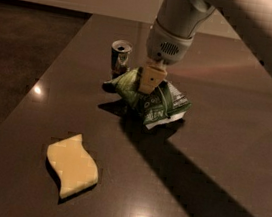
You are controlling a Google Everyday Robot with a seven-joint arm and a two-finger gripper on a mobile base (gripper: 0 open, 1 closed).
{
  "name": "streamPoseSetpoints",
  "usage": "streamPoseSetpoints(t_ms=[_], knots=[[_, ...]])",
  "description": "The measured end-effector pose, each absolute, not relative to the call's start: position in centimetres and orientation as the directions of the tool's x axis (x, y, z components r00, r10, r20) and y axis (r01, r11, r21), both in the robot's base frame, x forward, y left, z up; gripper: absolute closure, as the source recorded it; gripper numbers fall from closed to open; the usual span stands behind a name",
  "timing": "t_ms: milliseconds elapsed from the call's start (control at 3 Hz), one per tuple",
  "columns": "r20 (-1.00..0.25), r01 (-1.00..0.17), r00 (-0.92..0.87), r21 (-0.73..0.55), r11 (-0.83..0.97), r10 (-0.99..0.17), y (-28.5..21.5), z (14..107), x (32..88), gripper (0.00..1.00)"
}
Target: Move green jalapeno chip bag near redbull can
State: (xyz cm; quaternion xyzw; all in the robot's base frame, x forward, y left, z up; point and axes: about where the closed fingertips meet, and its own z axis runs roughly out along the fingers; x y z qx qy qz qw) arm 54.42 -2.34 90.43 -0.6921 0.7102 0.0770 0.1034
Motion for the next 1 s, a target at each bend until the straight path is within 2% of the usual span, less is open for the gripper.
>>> streamPoseSetpoints(t_ms=[333, 667, 1000], knots=[[-0.259, -0.999, -0.019, -0.041, 0.031, -0.966, -2.11, 90.39, 54.69, 0.17], [-0.265, -0.998, -0.018, -0.05, 0.032, -0.964, -1.88, 90.41, 54.88, 0.0], [-0.266, -0.998, -0.018, -0.05, 0.032, -0.964, -1.86, 90.41, 54.9, 0.0]])
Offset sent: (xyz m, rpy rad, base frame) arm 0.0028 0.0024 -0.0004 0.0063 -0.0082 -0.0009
